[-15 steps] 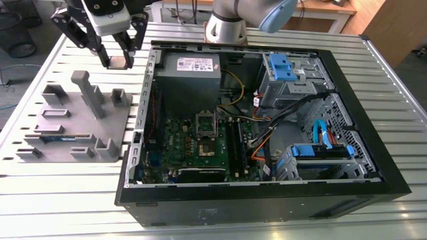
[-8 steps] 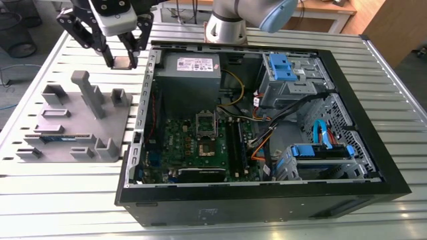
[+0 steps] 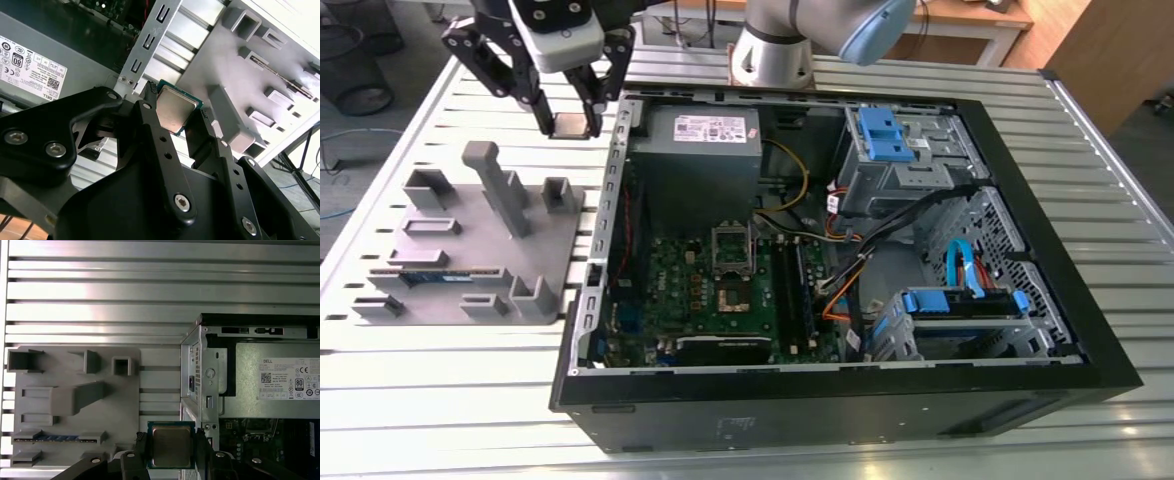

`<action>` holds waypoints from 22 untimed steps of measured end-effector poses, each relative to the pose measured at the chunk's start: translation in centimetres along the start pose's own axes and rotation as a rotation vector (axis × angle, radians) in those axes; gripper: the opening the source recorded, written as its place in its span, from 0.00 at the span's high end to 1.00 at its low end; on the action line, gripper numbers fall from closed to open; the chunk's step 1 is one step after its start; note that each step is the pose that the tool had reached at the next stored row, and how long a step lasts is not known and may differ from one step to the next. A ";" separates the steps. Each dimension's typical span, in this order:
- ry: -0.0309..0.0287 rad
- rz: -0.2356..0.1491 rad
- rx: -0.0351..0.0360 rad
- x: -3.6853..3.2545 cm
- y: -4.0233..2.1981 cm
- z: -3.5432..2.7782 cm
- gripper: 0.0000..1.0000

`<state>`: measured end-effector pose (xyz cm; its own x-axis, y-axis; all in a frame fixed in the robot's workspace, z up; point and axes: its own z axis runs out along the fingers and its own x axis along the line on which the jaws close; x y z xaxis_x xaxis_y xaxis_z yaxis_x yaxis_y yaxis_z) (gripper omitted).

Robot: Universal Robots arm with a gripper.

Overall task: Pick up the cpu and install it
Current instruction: 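Pick up the cpu and move it towards the insertion slot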

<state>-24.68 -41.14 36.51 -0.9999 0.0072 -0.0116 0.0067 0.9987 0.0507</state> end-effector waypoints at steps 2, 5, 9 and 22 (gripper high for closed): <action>0.0000 0.000 0.0000 -0.11 0.00 0.00 0.53; 0.0001 0.000 0.0000 -0.26 0.00 0.00 0.53; -0.0001 0.000 0.0000 -0.40 0.00 0.01 0.53; 0.0001 0.000 0.0000 -0.80 0.01 0.01 0.53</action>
<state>-23.87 -41.14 36.51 -0.9999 0.0073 -0.0114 0.0067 0.9987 0.0507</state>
